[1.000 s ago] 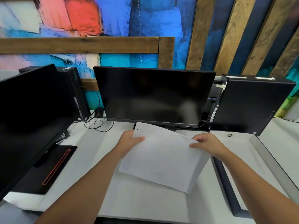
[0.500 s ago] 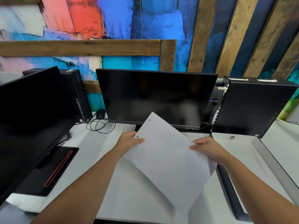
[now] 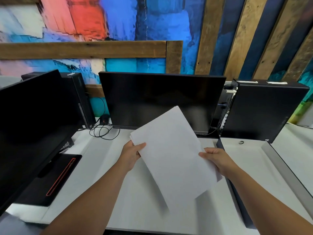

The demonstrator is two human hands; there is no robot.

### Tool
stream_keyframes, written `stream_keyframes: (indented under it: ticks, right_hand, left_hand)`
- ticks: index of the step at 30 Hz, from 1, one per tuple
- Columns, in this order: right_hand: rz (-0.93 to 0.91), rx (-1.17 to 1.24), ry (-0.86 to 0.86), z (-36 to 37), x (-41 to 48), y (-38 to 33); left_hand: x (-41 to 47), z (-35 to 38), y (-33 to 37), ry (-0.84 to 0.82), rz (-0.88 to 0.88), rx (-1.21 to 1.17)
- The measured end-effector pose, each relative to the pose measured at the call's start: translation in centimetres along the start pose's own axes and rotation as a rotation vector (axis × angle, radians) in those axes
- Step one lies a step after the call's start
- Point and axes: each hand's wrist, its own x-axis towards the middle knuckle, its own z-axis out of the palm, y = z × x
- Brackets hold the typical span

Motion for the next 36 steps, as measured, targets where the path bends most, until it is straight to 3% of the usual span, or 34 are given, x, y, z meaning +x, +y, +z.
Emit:
stream_keyframes:
  ticks: [9, 16, 36]
  right_hand:
    - [-0.058, 0.044, -0.043, 1.4, 0.1, 0.3]
    - [-0.101, 0.058, -0.084, 2.5, -0.3, -0.7]
    - [-0.167, 0.16, -0.069, 3.6, -1.3, -1.6]
  left_hand:
    - [-0.1, 1.2, 1.4, -0.002, 0.08, 0.003]
    - [-0.9, 3.0, 3.2, -0.064, 0.175, 0.159]
    - [-2.3, 3.5, 1.2, -0.129, 0.125, 0.203]
